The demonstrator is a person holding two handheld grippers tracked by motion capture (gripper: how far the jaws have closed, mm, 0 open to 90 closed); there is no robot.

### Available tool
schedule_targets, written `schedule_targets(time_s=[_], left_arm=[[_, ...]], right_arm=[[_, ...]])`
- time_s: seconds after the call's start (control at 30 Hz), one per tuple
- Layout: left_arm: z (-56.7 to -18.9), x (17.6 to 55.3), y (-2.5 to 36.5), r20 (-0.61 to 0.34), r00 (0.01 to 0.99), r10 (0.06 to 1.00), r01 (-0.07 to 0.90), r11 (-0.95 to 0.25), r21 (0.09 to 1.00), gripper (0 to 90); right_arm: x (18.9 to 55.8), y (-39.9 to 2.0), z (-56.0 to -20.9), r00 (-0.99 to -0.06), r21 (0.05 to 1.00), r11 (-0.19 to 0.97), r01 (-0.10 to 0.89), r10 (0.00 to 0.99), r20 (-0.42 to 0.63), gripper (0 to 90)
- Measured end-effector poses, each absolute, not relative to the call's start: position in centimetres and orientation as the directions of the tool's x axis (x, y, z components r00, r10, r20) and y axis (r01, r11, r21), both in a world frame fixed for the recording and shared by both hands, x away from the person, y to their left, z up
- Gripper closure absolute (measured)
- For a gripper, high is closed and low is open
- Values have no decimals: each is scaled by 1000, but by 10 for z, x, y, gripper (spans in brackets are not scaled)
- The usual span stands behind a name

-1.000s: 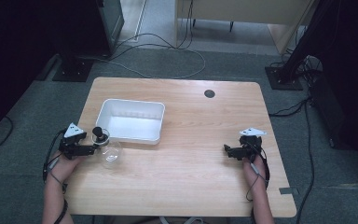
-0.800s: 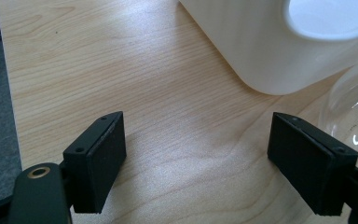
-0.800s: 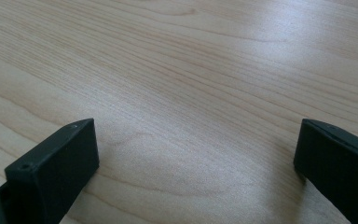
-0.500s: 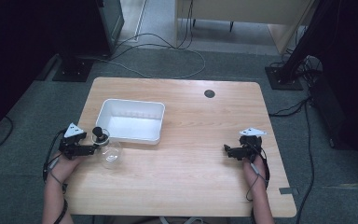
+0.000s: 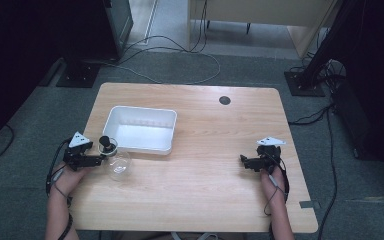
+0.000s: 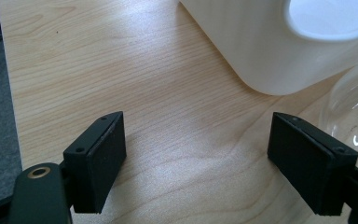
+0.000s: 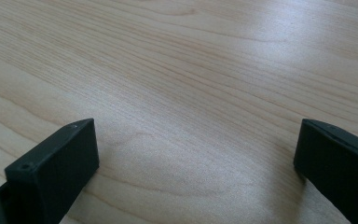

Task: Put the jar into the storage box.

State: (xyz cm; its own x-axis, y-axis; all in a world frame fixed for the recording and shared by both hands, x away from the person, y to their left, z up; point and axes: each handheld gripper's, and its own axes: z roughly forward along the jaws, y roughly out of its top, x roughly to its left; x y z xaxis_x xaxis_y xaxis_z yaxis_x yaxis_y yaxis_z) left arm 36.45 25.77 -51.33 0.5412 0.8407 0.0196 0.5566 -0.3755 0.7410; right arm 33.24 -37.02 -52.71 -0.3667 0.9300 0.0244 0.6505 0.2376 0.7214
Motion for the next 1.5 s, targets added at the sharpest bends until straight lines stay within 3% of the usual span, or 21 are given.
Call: schedule_targets(time_s=[0.5,0.93,1.5], left_arm=[[-513,364,256,18,525,851,567,-365,739,194],[-501,361,261,-45,505,862,651,-346,676,194],[-457,334,262,-45,634,772,532,-393,751,216]], right_arm=[[332,-370,-527,-367,721,237,651,930,25,0],[332,-370,-527,-367,721,237,651,930,25,0],[332,-370,-527,-366,721,237,651,930,25,0]])
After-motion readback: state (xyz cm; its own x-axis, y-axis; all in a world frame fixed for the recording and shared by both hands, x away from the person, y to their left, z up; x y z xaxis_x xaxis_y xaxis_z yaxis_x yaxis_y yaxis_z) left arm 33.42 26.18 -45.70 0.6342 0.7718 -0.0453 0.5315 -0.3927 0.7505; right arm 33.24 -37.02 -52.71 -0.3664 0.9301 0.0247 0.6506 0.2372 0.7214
